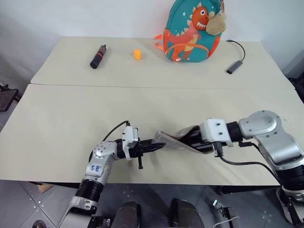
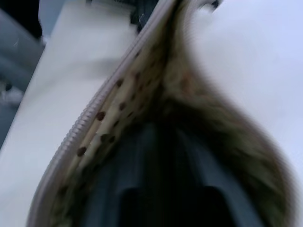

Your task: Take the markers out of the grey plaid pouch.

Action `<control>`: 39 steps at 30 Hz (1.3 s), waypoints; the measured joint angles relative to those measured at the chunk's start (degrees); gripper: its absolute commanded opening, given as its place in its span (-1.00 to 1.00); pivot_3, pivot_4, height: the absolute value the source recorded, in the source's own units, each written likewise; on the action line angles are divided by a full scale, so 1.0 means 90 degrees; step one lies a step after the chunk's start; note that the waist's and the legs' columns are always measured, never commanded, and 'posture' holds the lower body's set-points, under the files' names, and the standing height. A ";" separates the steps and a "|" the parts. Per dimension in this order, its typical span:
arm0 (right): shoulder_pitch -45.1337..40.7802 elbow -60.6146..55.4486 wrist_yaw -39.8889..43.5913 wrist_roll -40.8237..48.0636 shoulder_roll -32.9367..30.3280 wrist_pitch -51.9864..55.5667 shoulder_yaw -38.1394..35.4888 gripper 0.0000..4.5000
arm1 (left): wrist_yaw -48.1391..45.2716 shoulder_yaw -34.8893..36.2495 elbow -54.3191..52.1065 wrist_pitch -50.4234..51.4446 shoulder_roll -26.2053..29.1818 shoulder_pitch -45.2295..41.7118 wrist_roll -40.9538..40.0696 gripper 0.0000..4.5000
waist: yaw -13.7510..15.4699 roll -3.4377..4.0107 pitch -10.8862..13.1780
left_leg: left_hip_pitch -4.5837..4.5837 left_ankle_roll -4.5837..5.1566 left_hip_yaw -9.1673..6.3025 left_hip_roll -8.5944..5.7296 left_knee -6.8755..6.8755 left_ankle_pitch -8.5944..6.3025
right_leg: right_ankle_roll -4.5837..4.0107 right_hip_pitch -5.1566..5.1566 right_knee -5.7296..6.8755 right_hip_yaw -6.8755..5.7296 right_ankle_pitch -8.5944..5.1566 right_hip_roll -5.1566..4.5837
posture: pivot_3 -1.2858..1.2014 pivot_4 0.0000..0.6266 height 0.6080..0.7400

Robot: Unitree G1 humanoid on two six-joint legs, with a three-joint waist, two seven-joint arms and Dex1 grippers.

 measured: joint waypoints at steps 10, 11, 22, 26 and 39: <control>-0.0528 -0.0520 -0.0318 -0.1412 0.0005 0.1136 0.0951 -0.03 | 0.0062 0.0005 -0.0005 0.0002 -0.0033 0.0044 0.0001 -1.00 | -0.0008 0.0000 0.0000 | 0.0000 0.0000 -0.0001 0.0001 0.0001 0.0000 | -0.0001 -0.0001 0.0001 0.0000 0.0000 0.0000 | 0.03 -0.52 1.00; -0.0567 -0.0526 -0.0404 -0.1587 0.0051 0.1177 0.1053 -0.03 | 0.0073 0.0010 -0.0006 0.0002 -0.0032 0.0046 0.0000 -1.00 | -0.0009 0.0000 0.0000 | 0.0000 0.0000 -0.0001 0.0001 0.0001 0.0000 | -0.0001 0.0000 0.0001 0.0001 0.0000 0.0000 | 0.03 -0.52 1.00; -0.0716 -0.0349 -0.1053 -0.2868 0.0487 0.1047 0.1582 -0.34 | 0.0139 0.0015 -0.0005 0.0047 -0.0062 0.0030 -0.0009 -1.00 | -0.0012 0.0000 -0.0001 | 0.0001 0.0000 -0.0001 -0.0001 0.0001 0.0000 | -0.0001 0.0000 0.0003 0.0000 0.0000 0.0000 | 0.03 -0.52 1.00; -0.0508 -0.0415 -0.1020 -0.2630 0.0489 0.0783 0.1331 -0.34 | 0.0129 0.0013 -0.0005 0.0047 -0.0053 0.0028 -0.0009 -1.00 | -0.0014 0.0000 -0.0001 | 0.0001 0.0000 0.0000 -0.0001 0.0000 0.0000 | -0.0001 0.0001 0.0001 0.0000 0.0000 0.0000 | 0.03 -0.52 1.00; -0.0048 0.0676 0.0098 -0.0167 0.0163 -0.2141 -0.0358 -0.99 | 0.0139 0.0034 -0.0035 0.0046 -0.0026 0.0063 -0.0033 -1.00 | -0.0007 -0.0002 0.0000 | 0.0004 0.0000 0.0001 0.0001 -0.0002 0.0000 | 0.0000 0.0005 -0.0002 -0.0001 0.0000 0.0001 | 0.03 -0.52 1.00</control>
